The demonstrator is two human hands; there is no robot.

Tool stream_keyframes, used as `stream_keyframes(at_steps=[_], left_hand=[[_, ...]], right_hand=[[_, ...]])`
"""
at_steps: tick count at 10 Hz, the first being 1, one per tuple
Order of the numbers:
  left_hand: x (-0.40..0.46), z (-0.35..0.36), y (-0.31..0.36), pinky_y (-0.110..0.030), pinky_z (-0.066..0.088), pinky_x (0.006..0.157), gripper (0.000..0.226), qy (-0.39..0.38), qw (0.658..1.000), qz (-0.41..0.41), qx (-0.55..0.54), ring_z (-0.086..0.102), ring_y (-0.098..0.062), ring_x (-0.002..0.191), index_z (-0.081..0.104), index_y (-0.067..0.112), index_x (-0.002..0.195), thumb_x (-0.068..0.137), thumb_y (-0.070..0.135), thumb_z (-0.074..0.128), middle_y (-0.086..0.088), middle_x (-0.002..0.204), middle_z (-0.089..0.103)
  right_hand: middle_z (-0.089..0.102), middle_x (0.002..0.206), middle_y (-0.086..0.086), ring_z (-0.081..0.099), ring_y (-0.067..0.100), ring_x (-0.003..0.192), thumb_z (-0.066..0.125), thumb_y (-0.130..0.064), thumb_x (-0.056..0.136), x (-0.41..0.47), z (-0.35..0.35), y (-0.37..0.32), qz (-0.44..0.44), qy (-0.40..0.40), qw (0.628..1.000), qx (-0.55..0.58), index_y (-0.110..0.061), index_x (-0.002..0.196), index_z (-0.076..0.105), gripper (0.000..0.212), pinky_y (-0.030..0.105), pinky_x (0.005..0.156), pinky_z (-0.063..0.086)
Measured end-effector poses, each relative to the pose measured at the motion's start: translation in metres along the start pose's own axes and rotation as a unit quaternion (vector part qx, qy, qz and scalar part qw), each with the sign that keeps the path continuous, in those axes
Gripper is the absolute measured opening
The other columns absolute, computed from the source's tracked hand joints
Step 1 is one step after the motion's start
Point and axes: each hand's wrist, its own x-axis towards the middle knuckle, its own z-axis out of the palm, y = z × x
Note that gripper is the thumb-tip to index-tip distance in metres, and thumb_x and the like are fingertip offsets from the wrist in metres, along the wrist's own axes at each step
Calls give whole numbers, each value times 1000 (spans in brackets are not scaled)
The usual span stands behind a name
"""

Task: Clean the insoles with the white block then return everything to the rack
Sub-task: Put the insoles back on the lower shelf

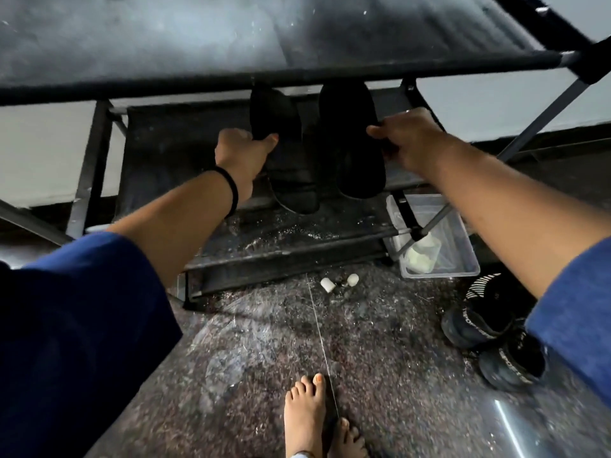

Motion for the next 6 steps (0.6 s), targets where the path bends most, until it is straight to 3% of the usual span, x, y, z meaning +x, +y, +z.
stream_keyframes(at_steps=[1, 2, 3, 4, 5, 6], left_hand=[[8, 3, -2, -37, 58, 80, 31, 16, 1000, 7, 18, 69, -19, 85, 66, 2, 99, 81, 26, 74, -7, 95, 71], [13, 5, -3, -31, 57, 77, 26, 33, 998, 17, 42, 68, -18, 85, 66, 5, 95, 83, 26, 72, -5, 95, 70], [15, 7, -3, -31, 57, 78, 27, 41, 997, 27, 62, 67, -16, 86, 66, 4, 99, 84, 27, 71, -5, 96, 69], [16, 8, -1, -29, 57, 79, 26, 46, 995, 32, 78, 67, -16, 88, 66, 6, 99, 84, 27, 71, -4, 97, 68], [16, 9, 2, -23, 54, 74, 27, 57, 993, 37, 95, 65, -15, 88, 64, 5, 100, 85, 26, 71, -4, 99, 66], [16, 10, 6, -20, 49, 69, 27, 74, 988, 53, 121, 62, -14, 86, 63, 5, 99, 85, 26, 71, -5, 101, 65]], right_hand=[[63, 103, 16, 64, 23, 86, 60, -4, 87, 17, 2, 6, 1, 8, 999, 39, 3, 117, 56, 32, 24, 67, 54], [56, 127, 15, 56, 25, 114, 43, -17, 99, 16, 5, 1, -5, 27, 996, -79, -5, 128, 51, 32, 25, 85, 45], [59, 123, 18, 60, 26, 111, 53, -16, 94, 16, 11, 6, 0, 55, 993, 101, -2, 120, 56, 30, 22, 72, 51], [65, 112, 18, 66, 24, 95, 65, -7, 84, 23, 10, 12, -31, 36, 998, -35, 3, 111, 61, 29, 20, 60, 53], [66, 89, 6, 66, 18, 87, 75, -11, 79, 25, 13, 10, -44, 69, 993, -86, -11, 89, 65, 14, 25, 75, 55], [65, 95, 5, 65, 17, 87, 77, -14, 76, 30, 14, 10, -59, 89, 988, -115, -15, 78, 60, 17, 24, 74, 53]])
